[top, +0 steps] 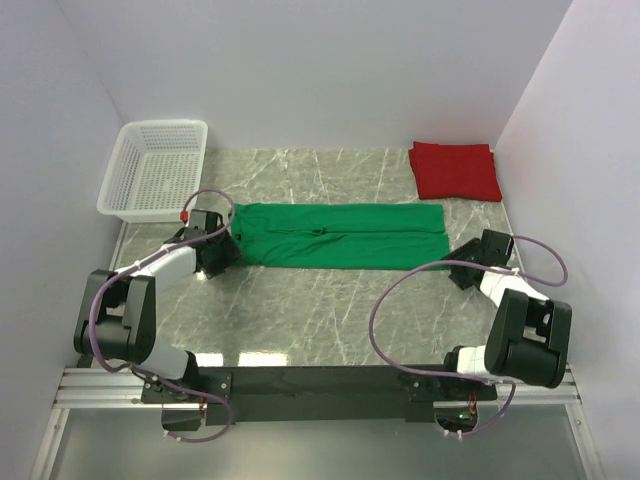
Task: Fold and stack the t-shirts
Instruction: Fold the tshirt
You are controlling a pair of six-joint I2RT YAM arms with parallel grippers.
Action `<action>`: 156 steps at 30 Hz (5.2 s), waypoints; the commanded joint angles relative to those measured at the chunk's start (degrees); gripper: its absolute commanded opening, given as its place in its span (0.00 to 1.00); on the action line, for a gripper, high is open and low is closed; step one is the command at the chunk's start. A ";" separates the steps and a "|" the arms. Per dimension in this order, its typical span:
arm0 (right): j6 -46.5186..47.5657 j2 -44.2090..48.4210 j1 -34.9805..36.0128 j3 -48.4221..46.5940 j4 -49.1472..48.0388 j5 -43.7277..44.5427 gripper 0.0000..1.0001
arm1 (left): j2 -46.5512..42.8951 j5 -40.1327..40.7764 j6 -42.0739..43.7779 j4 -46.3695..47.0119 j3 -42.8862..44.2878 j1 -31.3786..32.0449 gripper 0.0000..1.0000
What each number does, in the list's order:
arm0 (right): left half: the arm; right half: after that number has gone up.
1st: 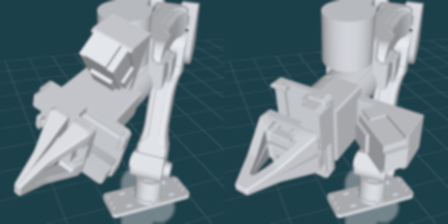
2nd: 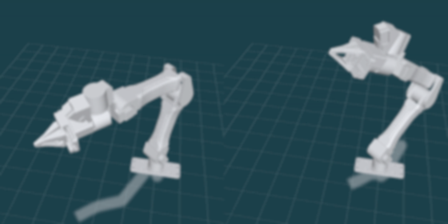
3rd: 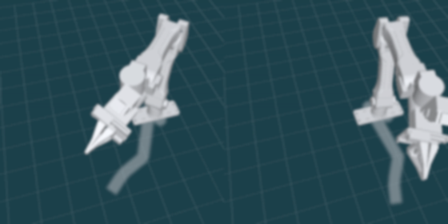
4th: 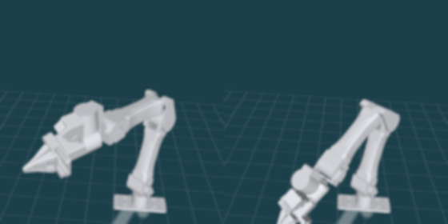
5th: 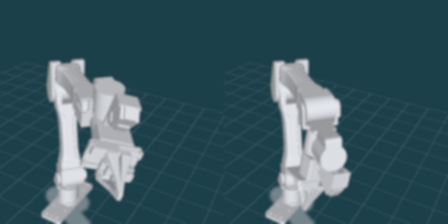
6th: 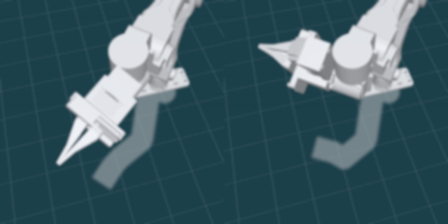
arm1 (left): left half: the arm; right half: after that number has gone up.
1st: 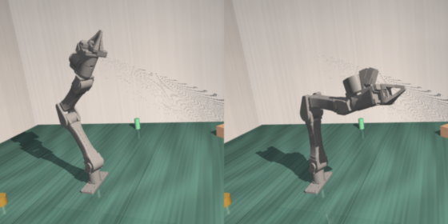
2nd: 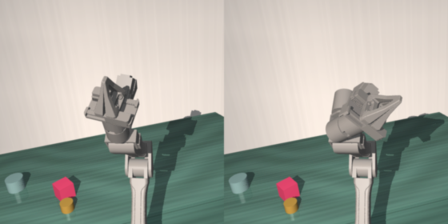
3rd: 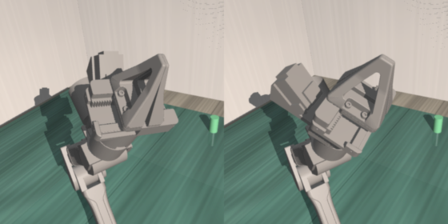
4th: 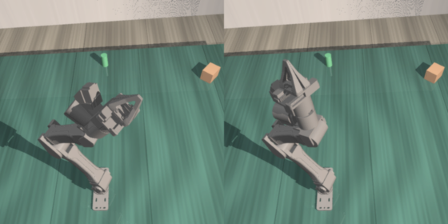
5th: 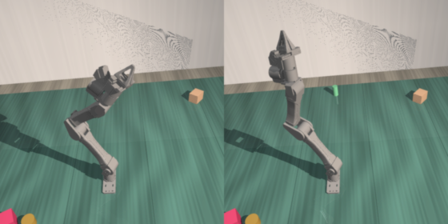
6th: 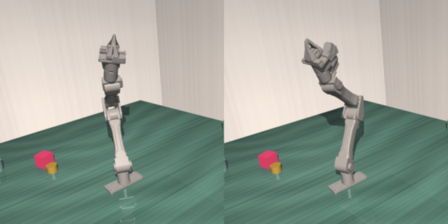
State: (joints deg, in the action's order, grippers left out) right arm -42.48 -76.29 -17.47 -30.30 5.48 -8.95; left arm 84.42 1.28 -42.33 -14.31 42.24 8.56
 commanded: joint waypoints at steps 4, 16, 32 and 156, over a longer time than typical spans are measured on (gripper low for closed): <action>-0.76 -5.27 -0.63 -0.81 -5.38 -2.03 0.58 | 2.06 0.04 -1.00 1.30 2.06 -0.21 0.57; 2.66 -6.76 -2.91 -2.30 -3.81 0.43 0.17 | 5.22 3.81 0.31 0.42 3.81 -0.30 0.17; 5.65 -0.70 -6.78 -4.77 9.63 1.48 0.00 | 1.62 7.78 4.71 -10.30 3.38 -0.65 0.01; 14.44 8.26 57.38 -11.88 25.29 5.00 0.51 | 33.96 16.47 3.21 -5.20 45.38 18.43 0.55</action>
State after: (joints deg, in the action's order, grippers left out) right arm -28.67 -69.63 40.45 -42.61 32.51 -4.08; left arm 115.70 16.19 -39.97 -21.45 84.58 26.92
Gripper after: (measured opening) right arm 0.514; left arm 0.556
